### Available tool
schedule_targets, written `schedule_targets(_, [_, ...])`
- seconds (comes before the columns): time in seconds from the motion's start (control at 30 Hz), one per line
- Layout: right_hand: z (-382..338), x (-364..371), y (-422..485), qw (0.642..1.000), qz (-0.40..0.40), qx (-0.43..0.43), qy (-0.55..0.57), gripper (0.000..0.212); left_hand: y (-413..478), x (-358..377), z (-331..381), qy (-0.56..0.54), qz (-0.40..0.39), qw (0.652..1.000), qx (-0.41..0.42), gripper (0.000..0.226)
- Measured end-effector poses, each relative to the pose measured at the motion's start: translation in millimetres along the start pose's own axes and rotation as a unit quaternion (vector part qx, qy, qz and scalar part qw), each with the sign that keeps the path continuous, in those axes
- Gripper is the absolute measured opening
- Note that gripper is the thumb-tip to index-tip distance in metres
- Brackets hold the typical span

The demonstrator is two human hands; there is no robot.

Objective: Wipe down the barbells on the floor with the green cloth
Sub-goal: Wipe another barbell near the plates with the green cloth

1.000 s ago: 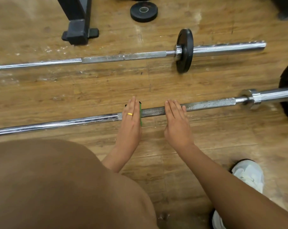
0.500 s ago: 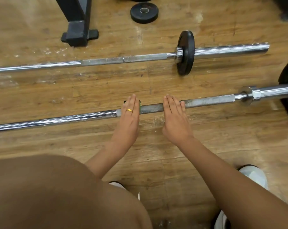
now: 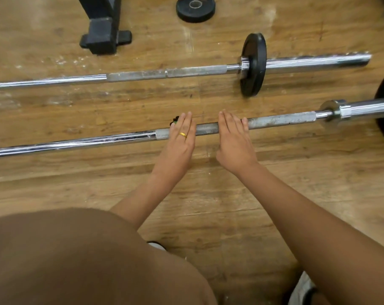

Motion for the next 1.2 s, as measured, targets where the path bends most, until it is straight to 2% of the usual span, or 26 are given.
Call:
schedule_targets(0.13, [3.7,-2.0,9.4,1.0,-0.006,-0.01,-0.003,0.091,17.2,-3.5,-10.0,0.016,-0.038,0.997,0.071,0.083])
schedule_targets(0.2, [6.0,-2.4,13.1,1.0,0.007,-0.013,0.008,0.088,21.4,-7.8,-20.1,0.005,-0.04,0.998,0.044,0.08])
schedule_targets(0.33, [6.4,-0.3,19.1,0.998,0.041,-0.004,0.045,0.067,20.2,-12.3,-32.3,-0.061,0.012,0.996,-0.06,0.072])
schedule_targets(0.43, [7.7,3.2,23.8,0.996,0.052,0.002,0.076,0.059,26.1,-8.9,-29.1,-0.055,0.039,0.994,-0.087,0.072])
schedule_targets(0.6, [2.8,4.7,30.8,0.989,0.112,0.039,0.084,0.05,29.2,4.1,-8.3,0.031,-0.021,0.999,0.021,0.085])
schedule_targets(0.67, [0.2,5.8,32.4,0.986,0.129,0.059,0.084,0.049,30.9,0.1,-14.9,0.035,-0.017,0.999,0.03,0.085])
schedule_targets(0.83, [-0.6,7.9,34.9,0.983,0.146,0.072,0.083,0.049,31.8,-3.0,-28.7,-0.036,0.052,0.992,-0.105,0.082])
schedule_targets(1.03, [-0.5,9.7,34.6,0.982,0.153,0.071,0.083,0.048,25.2,5.2,-12.9,0.006,-0.005,1.0,0.01,0.088])
schedule_targets(1.07, [0.0,9.9,33.1,0.982,0.156,0.07,0.086,0.048,26.0,1.6,-20.6,0.0,0.0,1.0,-0.003,0.087])
schedule_targets(1.2, [-0.6,10.5,28.9,0.978,0.166,0.073,0.105,0.046,25.2,-7.6,-33.0,-0.068,0.07,0.985,-0.143,0.077])
Point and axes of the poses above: each hand's wrist, its own y-axis towards the middle knuckle, its own x-axis out of the palm, z = x × y, the point moved 4 cm from there along y, towards the middle knuckle, and after that the axes turned 5 degrees about -y, right-handed, at the moved point
